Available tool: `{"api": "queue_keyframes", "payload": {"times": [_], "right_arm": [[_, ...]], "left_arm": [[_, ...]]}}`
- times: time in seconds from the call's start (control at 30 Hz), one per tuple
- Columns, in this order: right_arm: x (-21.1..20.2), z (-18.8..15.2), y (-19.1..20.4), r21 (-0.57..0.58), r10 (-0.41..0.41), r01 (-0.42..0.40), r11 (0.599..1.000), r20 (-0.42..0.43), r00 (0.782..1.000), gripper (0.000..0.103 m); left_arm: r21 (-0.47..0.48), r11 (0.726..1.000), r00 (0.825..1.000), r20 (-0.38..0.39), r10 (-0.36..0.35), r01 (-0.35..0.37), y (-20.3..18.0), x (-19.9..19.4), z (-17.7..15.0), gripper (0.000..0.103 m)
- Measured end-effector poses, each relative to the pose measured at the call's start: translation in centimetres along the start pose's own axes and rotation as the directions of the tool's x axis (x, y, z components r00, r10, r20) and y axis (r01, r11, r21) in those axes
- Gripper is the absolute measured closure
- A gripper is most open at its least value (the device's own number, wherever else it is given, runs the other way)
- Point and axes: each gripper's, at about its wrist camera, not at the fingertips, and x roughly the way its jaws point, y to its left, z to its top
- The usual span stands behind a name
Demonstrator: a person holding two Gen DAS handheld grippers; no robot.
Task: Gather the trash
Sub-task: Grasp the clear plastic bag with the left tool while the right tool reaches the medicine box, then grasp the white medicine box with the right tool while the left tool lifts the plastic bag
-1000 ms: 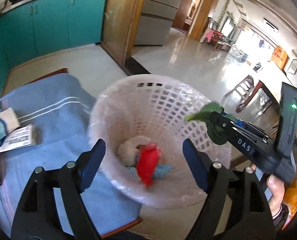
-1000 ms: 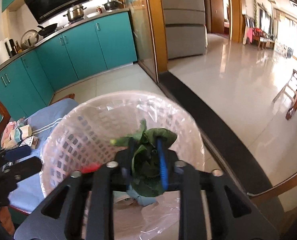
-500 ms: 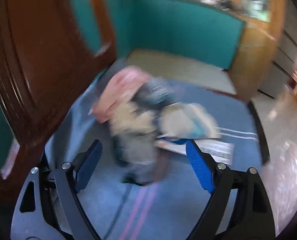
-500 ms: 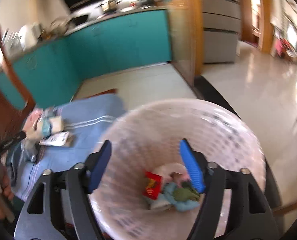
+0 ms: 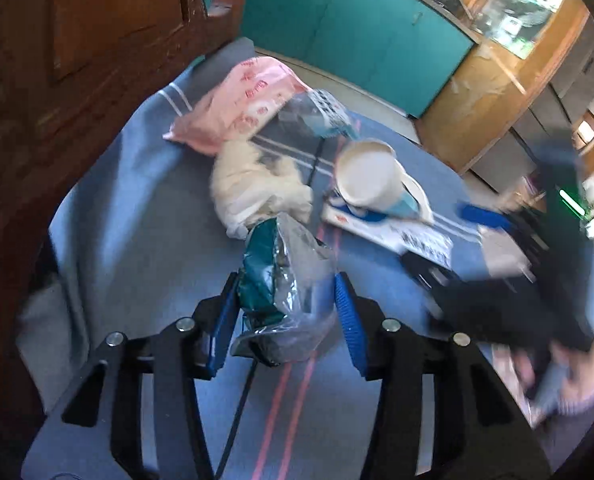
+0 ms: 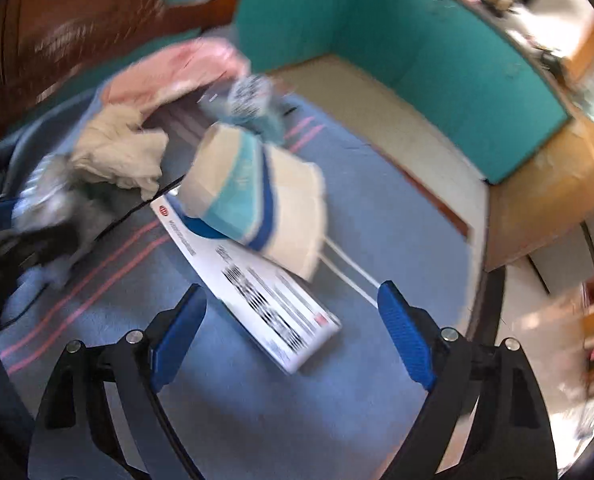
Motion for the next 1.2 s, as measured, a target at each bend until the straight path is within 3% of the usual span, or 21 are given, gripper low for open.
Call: {"api": "queue_keyframes", "payload": {"times": [0.07,0.13,0.17,0.2,0.3,0.43,0.5,0.53,0.57,0.63,0.67,0.77,0.83,0.87,0.97,1.2], "right_arm": [[0.7,0.4,-0.1,0.016,0.051,-0.050,0.999,-0.022,0.998,0.020],[1.0,0.1,0.1,0.027,0.107,-0.106,0.994,-0.034,0.994,0.033],[0.9,-0.2,0.3,0.028,0.115,-0.114,0.993,-0.038,0.993,0.045],[0.8,-0.5,0.5,0.019,0.102,-0.101,0.995,-0.030,0.994,0.048],[-0.4,-1.7,0.9,0.035,0.108,-0.107,0.994,-0.023,0.994,0.054],[-2.6,-4.0,0.6,0.131,0.196,-0.194,0.972,-0.003,0.981,0.059],[-3.6,-5.5,0.1,0.211,0.297,-0.293,0.932,0.015,0.955,0.061],[-3.8,-6.3,-0.3,0.270,0.378,-0.370,0.889,0.025,0.925,0.061],[-3.7,-7.4,-1.0,0.350,0.485,-0.467,0.812,0.040,0.874,0.061],[-3.2,-8.7,-1.5,0.438,0.572,-0.537,0.720,0.062,0.818,0.061],[-3.2,-9.4,-2.2,0.473,0.547,-0.514,0.716,0.079,0.833,0.060],[-4.7,-10.1,-2.6,0.468,0.375,-0.371,0.802,0.090,0.923,0.059],[-5.0,-10.7,-2.8,0.475,0.311,-0.312,0.823,0.084,0.947,0.056],[-5.4,-10.7,-2.8,0.470,0.272,-0.278,0.838,0.082,0.959,0.050],[-5.2,-10.2,-2.2,0.418,0.194,-0.208,0.884,0.077,0.978,0.029],[-3.3,-9.7,-0.1,0.358,0.181,-0.184,0.916,0.041,0.983,0.028]], "left_arm": [[0.027,0.999,1.000,-0.006,-0.022,0.022,0.1,-1.0,-0.8,0.054],[0.053,0.997,0.998,-0.015,-0.057,0.058,0.4,-2.6,-1.3,0.053],[0.060,0.996,0.998,-0.017,-0.064,0.065,0.5,-2.9,-1.1,0.053],[0.070,0.995,0.998,-0.014,-0.067,0.068,0.6,-3.3,-1.3,0.051],[0.075,0.995,0.998,-0.001,-0.068,0.068,1.2,-4.1,-1.3,0.042],[0.067,0.996,0.998,0.000,-0.061,0.061,2.2,-3.8,-0.9,0.035],[0.055,0.997,0.998,-0.006,-0.057,0.057,2.7,-3.8,-1.1,0.034],[0.051,0.997,0.998,-0.011,-0.058,0.058,2.8,-3.6,-1.1,0.034],[0.049,0.997,0.998,-0.015,-0.059,0.059,2.9,-3.6,-1.3,0.034],[0.051,0.997,0.998,-0.022,-0.059,0.060,2.8,-3.4,-1.3,0.034],[0.054,0.997,0.998,-0.023,-0.060,0.061,2.7,-3.2,-1.3,0.034],[0.069,0.996,0.998,-0.028,-0.059,0.061,2.5,-3.3,-1.6,0.034],[0.071,0.996,0.998,-0.029,-0.057,0.058,2.4,-3.2,-1.7,0.031],[0.070,0.996,0.998,-0.029,-0.054,0.056,2.5,-3.3,-1.8,0.030],[0.065,0.997,0.999,-0.022,-0.046,0.047,2.6,-3.2,-1.7,0.027],[0.090,0.995,0.999,-0.013,0.050,-0.049,2.2,-1.6,-1.2,0.023]]}}
